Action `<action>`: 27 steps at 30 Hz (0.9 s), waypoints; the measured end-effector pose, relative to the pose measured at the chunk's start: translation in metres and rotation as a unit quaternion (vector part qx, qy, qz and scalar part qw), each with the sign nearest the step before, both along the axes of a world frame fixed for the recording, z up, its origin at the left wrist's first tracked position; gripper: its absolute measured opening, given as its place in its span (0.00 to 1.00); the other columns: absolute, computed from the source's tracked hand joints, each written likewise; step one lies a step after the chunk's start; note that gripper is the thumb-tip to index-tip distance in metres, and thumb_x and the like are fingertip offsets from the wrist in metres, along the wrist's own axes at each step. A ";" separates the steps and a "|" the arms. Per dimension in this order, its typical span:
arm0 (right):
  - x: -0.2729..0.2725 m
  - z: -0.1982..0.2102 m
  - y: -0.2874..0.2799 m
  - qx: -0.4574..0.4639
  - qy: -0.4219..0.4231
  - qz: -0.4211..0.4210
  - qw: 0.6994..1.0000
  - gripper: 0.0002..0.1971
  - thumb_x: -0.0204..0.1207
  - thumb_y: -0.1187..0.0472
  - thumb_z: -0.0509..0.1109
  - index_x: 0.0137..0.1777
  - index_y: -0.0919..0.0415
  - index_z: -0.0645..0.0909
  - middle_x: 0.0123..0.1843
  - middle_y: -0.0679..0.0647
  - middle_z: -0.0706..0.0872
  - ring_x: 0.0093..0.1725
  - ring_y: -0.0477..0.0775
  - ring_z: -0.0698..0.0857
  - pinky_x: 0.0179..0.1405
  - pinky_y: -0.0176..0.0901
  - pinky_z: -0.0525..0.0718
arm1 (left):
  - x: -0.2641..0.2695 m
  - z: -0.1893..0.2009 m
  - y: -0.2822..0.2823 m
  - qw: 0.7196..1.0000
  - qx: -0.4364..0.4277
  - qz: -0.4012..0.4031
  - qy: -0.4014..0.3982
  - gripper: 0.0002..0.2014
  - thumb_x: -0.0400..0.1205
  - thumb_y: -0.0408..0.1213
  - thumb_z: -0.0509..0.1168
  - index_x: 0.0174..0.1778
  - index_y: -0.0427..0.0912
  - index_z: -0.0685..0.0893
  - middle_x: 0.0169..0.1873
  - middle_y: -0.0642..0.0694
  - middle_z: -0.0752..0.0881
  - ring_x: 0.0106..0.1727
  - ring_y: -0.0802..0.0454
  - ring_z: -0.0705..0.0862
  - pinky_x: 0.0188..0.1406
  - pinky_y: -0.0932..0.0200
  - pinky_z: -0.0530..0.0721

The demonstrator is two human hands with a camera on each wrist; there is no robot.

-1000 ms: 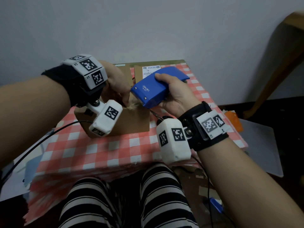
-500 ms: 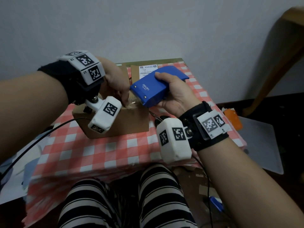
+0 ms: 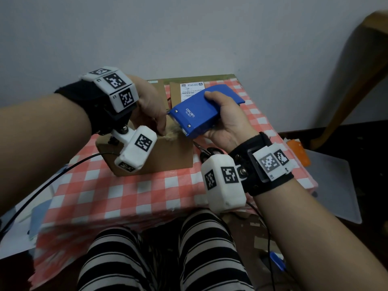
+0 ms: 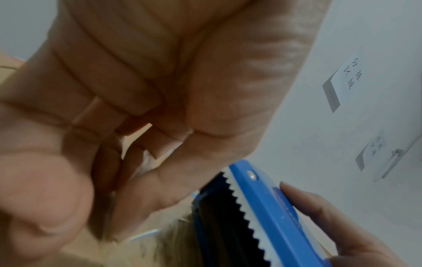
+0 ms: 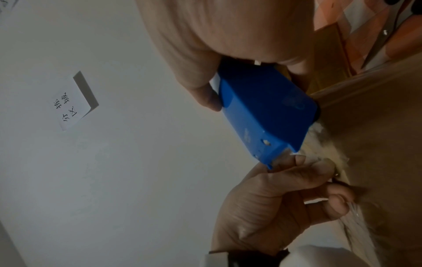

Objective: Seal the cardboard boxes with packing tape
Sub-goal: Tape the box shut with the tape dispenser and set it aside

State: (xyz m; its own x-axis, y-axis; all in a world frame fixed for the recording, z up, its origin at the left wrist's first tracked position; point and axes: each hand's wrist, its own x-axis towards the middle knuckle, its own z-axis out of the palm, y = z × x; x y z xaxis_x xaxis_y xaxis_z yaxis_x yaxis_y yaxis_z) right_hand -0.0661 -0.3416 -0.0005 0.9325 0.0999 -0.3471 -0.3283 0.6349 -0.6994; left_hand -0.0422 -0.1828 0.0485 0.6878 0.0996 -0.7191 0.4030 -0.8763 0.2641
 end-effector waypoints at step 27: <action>0.019 0.021 0.007 -0.111 -0.044 0.043 0.992 0.13 0.76 0.63 0.75 0.58 0.62 0.79 0.56 0.61 0.90 0.51 0.61 0.90 0.58 0.62 0.87 | -0.022 -0.003 0.020 0.988 -0.128 -0.038 -0.082 0.05 0.72 0.31 0.76 0.33 0.34 0.87 0.23 0.43 0.86 0.25 0.55 0.82 0.31 0.64 0.82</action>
